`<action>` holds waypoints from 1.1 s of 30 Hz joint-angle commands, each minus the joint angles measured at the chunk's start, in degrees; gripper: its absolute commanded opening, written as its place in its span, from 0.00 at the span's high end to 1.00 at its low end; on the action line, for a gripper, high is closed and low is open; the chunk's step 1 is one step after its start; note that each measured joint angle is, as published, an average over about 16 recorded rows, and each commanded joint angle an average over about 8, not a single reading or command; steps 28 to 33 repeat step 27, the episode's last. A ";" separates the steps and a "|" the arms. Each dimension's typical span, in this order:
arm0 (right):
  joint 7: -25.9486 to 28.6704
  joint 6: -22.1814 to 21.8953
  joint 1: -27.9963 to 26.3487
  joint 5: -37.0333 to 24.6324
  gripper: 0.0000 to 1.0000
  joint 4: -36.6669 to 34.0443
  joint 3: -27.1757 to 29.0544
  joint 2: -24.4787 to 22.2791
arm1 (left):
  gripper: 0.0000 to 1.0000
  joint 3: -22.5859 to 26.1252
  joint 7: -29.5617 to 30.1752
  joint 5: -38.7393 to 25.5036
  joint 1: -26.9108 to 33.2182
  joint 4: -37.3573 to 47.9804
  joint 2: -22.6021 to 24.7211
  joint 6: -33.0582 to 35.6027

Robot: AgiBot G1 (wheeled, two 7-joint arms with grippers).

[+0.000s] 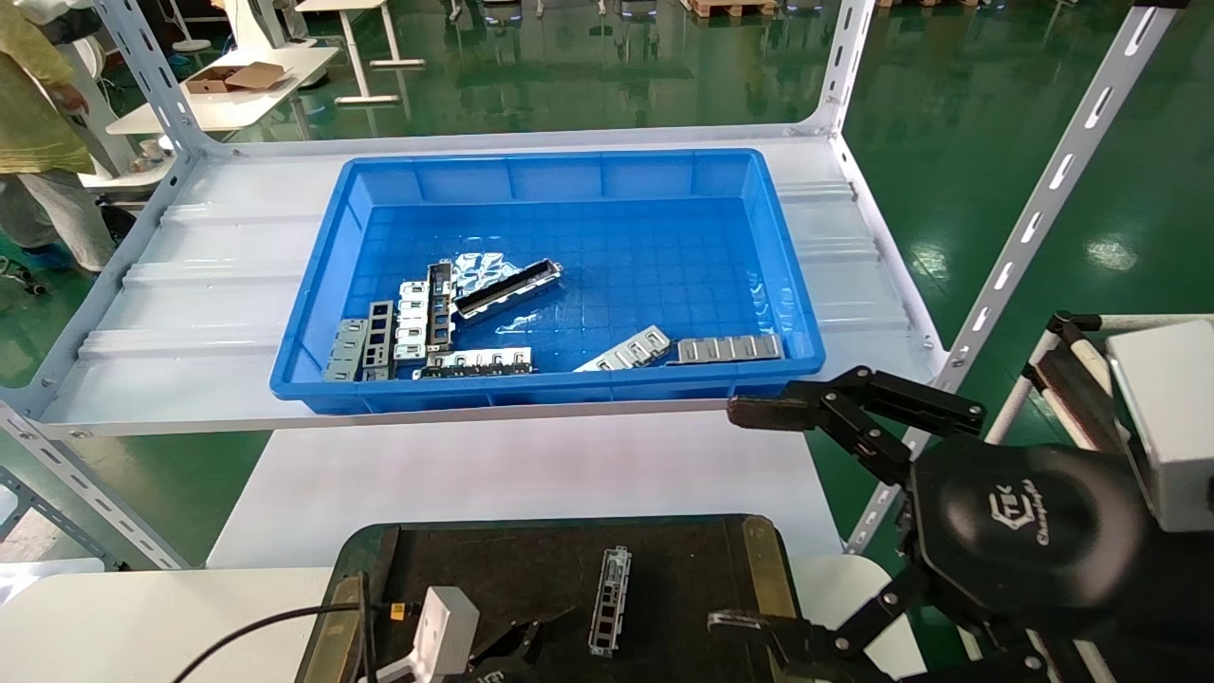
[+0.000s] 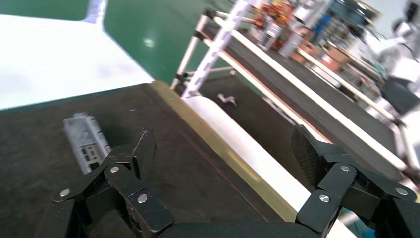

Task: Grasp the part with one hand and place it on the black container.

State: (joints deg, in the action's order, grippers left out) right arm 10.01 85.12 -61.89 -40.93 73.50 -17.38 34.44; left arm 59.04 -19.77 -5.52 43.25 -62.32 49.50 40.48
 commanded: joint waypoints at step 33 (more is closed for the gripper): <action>-0.04 -0.03 -0.02 0.05 0.00 0.00 -0.07 -0.03 | 0.00 2.71 4.72 -6.92 7.25 -8.76 -16.23 14.53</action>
